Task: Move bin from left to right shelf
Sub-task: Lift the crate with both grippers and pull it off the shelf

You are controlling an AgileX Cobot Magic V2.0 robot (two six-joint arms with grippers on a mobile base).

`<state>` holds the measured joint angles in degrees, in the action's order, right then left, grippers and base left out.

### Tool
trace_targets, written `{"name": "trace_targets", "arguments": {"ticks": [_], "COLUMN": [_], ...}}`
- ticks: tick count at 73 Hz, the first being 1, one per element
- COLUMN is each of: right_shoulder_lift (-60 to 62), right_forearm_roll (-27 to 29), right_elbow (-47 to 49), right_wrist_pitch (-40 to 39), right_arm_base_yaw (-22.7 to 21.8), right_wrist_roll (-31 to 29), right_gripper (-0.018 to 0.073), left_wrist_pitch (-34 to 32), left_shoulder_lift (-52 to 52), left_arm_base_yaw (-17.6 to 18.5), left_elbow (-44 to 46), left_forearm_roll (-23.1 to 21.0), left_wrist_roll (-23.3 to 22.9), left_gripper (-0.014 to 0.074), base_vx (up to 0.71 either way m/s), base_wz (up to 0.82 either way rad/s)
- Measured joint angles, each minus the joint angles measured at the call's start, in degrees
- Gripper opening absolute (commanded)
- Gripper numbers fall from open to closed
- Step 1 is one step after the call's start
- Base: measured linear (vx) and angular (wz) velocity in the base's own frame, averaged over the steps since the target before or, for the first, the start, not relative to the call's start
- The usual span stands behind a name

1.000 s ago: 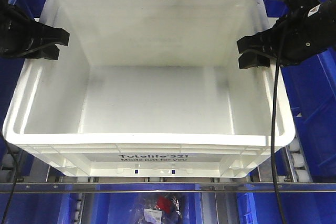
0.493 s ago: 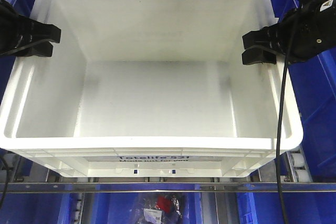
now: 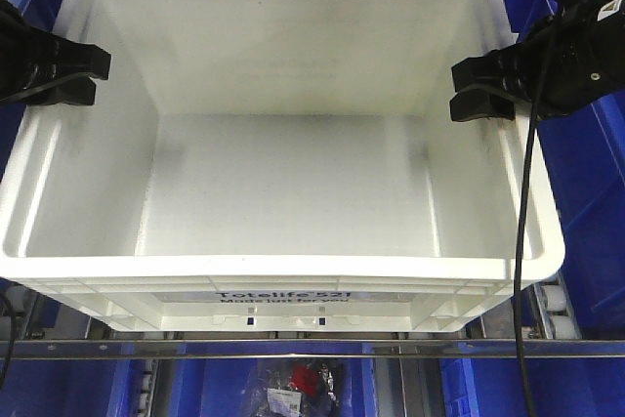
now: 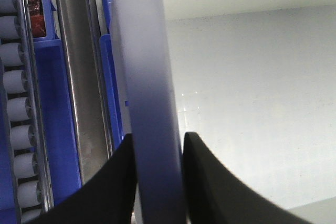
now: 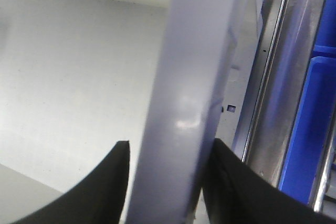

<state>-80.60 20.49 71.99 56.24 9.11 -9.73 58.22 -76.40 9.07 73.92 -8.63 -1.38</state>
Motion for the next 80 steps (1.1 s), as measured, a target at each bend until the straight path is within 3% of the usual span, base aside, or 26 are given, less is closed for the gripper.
{"name": "trace_targets", "arguments": {"ticks": [80], "right_shoulder_lift": [0.0], "right_forearm_roll": [0.04], "right_elbow": [0.0], "right_wrist_pitch": [0.47], "right_arm_base_yaw": [0.0], "right_wrist_roll": [0.0], "right_gripper": [-0.0005], "left_wrist_pitch": [-0.11], "left_shoulder_lift": [0.0], "left_arm_base_yaw": [0.0], "left_elbow": [-0.04], "left_forearm_roll": [0.0], "left_wrist_roll": [0.0], "left_gripper": [-0.0007], "base_vx": [0.0], "base_wz": [0.0]}}
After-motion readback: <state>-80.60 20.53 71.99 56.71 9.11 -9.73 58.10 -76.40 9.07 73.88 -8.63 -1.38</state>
